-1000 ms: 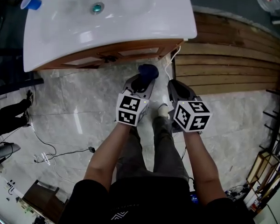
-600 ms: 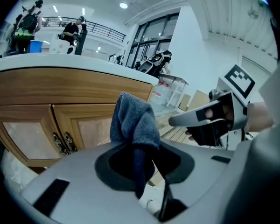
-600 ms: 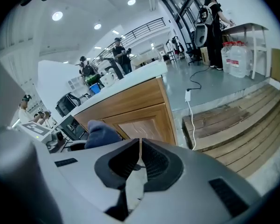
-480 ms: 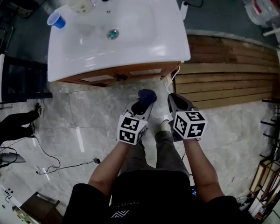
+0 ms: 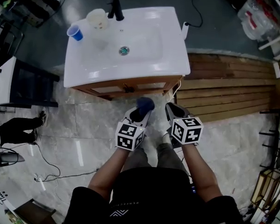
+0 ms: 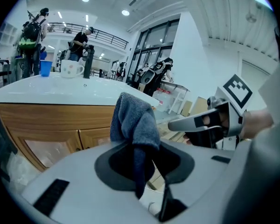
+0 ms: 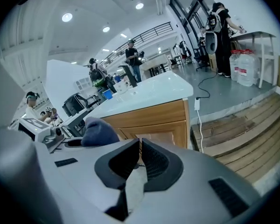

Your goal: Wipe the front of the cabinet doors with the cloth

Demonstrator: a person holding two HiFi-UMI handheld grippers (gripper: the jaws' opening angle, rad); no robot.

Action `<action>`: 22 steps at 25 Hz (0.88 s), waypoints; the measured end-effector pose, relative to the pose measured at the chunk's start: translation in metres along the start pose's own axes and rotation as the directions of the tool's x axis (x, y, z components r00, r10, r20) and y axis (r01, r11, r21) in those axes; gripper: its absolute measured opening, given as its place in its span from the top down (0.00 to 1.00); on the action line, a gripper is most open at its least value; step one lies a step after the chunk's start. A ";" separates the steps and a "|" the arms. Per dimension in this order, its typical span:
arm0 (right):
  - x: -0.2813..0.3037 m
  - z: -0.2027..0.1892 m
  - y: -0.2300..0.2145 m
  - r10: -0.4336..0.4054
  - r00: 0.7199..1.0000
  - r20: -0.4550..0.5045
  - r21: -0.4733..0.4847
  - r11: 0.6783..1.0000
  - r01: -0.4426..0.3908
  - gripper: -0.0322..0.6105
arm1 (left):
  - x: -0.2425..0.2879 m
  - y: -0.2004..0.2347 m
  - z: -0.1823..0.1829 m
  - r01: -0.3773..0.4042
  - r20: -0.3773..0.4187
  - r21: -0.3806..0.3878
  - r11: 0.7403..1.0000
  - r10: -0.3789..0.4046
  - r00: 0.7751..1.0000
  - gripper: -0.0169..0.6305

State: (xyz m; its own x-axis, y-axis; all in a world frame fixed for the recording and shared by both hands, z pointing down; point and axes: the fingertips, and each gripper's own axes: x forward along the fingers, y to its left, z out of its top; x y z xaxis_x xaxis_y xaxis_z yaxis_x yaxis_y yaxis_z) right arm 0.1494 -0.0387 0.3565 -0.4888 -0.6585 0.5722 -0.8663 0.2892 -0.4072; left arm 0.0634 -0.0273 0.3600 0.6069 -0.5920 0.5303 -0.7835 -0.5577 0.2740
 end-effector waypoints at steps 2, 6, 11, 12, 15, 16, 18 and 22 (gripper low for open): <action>-0.004 0.003 0.010 0.008 1.000 0.005 -0.010 1.000 -0.008 0.89 | -0.009 -0.001 0.005 0.002 0.014 -0.003 1.000 -0.002 1.000 0.81; -0.011 0.010 0.030 0.026 1.000 0.014 -0.045 0.999 -0.025 0.89 | -0.029 0.001 0.014 -0.003 0.048 -0.006 1.000 0.004 0.999 0.81; -0.010 0.018 0.052 0.058 0.998 0.017 -0.088 0.994 -0.056 0.89 | -0.052 0.008 0.019 -0.032 0.079 -0.023 0.999 0.034 0.996 0.81; -0.010 0.019 0.057 0.065 0.998 0.018 -0.095 0.993 -0.063 0.89 | -0.057 0.009 0.019 -0.035 0.085 -0.026 0.999 0.037 0.996 0.81; -0.010 0.020 0.073 0.087 0.996 0.017 -0.118 0.989 -0.085 0.89 | -0.073 0.015 0.019 -0.050 0.093 -0.035 0.998 0.053 0.994 0.81; -0.010 0.021 0.078 0.095 0.995 0.017 -0.124 0.988 -0.092 0.89 | -0.078 0.017 0.018 -0.056 0.093 -0.039 0.998 0.059 0.994 0.81; -0.011 0.020 0.086 0.109 0.994 0.018 -0.135 0.985 -0.106 0.89 | -0.086 0.019 0.018 -0.068 0.098 -0.048 0.997 0.072 0.993 0.81; -0.011 0.014 0.094 0.128 0.992 0.008 -0.133 0.983 -0.126 0.89 | -0.098 0.020 0.015 -0.085 0.115 -0.063 0.994 0.092 0.989 0.81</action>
State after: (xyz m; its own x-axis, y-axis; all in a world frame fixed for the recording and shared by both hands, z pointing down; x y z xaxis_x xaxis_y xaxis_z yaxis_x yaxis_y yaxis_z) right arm 0.0744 -0.0139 0.3019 -0.5948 -0.6219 0.5095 -0.8039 0.4592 -0.3780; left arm -0.0092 0.0107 0.3011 0.5433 -0.7037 0.4579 -0.8393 -0.4675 0.2774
